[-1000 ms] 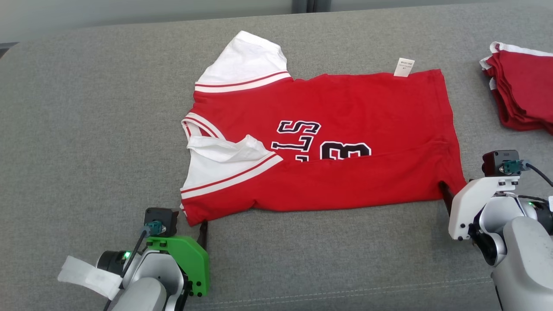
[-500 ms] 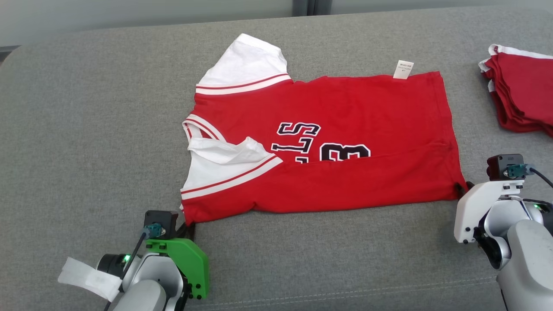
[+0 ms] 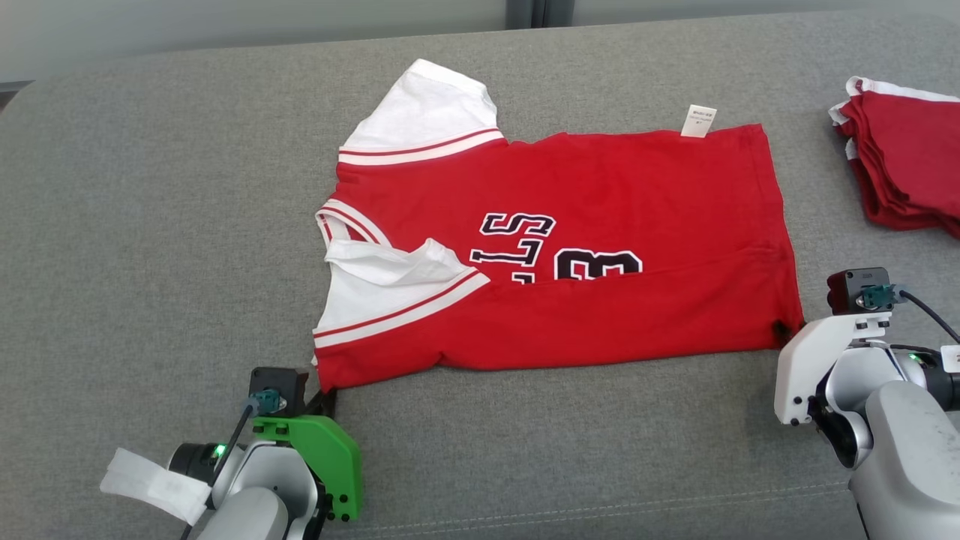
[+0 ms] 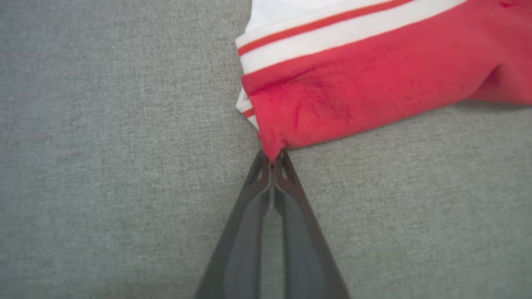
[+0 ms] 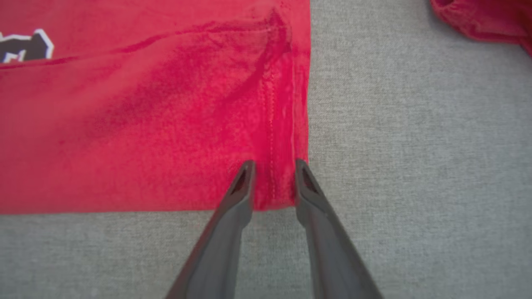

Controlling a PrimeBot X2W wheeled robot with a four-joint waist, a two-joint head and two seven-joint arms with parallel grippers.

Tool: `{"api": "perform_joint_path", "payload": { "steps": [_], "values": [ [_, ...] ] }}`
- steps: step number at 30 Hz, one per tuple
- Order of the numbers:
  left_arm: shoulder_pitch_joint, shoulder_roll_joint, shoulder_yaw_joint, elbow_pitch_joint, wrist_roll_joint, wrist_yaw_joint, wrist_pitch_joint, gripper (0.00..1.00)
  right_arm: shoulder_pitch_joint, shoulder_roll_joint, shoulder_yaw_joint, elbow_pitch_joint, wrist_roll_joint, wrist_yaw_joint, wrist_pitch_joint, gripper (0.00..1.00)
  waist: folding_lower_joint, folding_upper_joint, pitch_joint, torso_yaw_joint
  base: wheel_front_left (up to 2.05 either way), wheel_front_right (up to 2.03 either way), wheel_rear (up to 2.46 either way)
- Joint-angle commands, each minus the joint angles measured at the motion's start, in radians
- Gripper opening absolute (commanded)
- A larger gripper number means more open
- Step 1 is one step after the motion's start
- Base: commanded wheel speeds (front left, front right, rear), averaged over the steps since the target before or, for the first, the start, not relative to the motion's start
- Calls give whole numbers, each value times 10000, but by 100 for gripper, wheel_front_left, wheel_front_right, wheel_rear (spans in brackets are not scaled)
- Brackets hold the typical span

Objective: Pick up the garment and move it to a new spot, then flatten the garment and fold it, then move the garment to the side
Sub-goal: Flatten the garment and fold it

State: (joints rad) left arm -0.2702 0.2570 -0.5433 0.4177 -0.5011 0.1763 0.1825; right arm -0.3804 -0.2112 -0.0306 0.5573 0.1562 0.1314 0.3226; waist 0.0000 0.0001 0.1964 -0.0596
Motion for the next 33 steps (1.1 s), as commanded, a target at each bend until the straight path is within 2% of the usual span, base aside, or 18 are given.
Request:
{"api": "perform_joint_path", "payload": {
  "steps": [1, 2, 11, 22, 33],
  "values": [
    [89, 55, -42, 105, -87, 31, 20, 0, -51, -13, 22, 34, 18, -16, -18, 13, 0, -1, -6, 9, 0, 0, 0],
    [97, 48, -50, 132, -96, 31, 17, 0, -31, -12, 39, 47, 33, -16, -6, 0, 0, -1, -14, 12, 0, 0, 0],
    [253, 15, -49, 226, -232, 50, -52, 0, 380, -41, -148, -1, 99, -16, -9, 0, 0, -1, -256, -22, 0, 0, 0],
    [1111, 366, 109, -378, -486, 301, -112, 0, 1168, -95, -468, -107, 388, -17, -78, 0, 0, -1, -938, 175, 0, 0, 0],
    [2074, 728, 130, -1487, -650, 667, 124, 0, 2354, -262, -395, -1363, 1228, -18, 818, 0, 0, -1, -1441, 352, 0, 0, 0]
  ]
}}
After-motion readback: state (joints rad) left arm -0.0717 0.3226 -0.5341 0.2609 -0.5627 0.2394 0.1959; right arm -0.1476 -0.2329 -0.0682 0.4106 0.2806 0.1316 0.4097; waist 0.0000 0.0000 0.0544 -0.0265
